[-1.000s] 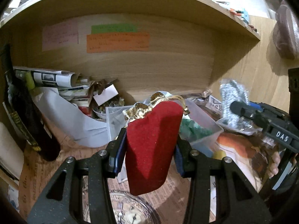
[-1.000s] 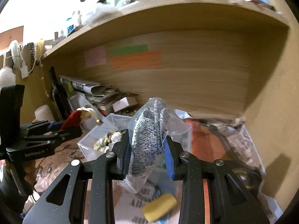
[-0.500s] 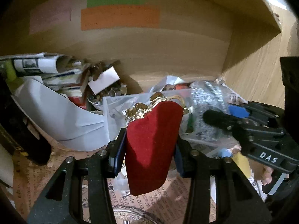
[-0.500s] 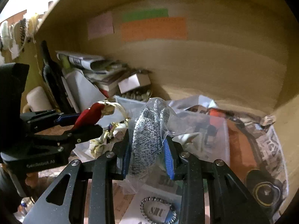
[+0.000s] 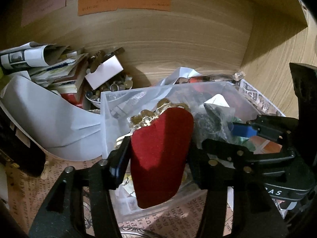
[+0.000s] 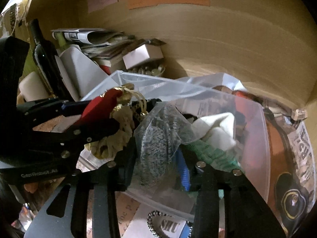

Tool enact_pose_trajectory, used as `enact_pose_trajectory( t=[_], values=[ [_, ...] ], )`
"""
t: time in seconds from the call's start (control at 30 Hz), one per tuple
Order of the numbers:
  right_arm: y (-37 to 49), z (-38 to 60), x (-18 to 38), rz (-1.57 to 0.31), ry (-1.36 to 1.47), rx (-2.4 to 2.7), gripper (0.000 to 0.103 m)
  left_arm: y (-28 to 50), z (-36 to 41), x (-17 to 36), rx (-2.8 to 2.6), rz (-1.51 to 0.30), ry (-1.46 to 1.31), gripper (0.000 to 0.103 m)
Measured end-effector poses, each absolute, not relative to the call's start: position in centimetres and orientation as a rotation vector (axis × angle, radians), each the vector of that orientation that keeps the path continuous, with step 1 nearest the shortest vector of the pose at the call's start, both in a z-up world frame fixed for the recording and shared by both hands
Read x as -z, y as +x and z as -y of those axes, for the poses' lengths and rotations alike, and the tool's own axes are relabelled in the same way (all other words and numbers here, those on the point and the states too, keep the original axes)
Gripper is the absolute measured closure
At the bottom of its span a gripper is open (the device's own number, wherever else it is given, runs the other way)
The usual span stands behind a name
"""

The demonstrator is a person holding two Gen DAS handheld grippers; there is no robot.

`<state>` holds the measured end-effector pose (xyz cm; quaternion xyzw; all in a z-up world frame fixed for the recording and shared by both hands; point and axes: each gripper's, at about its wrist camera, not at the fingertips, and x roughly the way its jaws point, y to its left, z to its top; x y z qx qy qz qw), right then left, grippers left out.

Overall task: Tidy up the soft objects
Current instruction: 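Carry the bagged grey item and red pouch into the box and release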

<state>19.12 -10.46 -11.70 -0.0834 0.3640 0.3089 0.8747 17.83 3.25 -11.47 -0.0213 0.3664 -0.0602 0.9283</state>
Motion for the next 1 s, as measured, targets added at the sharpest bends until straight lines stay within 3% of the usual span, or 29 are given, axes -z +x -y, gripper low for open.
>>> enact_pose_trajectory(
  t=[0.17,0.37,0.5,0.67,1.0],
  values=[
    [18.2,11.2,10.8,-0.733,-0.152,-0.654,0.057,17.2,-3.4,11.0,0.136,-0.739,-0.058,0.046],
    [16.1,12.3,8.3,-0.637,-0.157,-0.639,0.054,15.3,-3.5,9.0,0.145,-0.677,-0.067,0.044],
    [14.4,13.8,6.6,-0.563,-0.150,-0.600,0.045,13.5,-3.6,7.5,0.153,-0.624,-0.067,0.041],
    [12.6,16.1,5.8,-0.518,-0.120,-0.545,0.042,11.6,-3.3,6.4,0.159,-0.575,-0.050,0.034],
    [11.6,20.4,7.3,-0.541,-0.032,-0.450,0.041,13.8,-3.0,6.7,0.141,-0.585,-0.022,0.034]
  ],
)
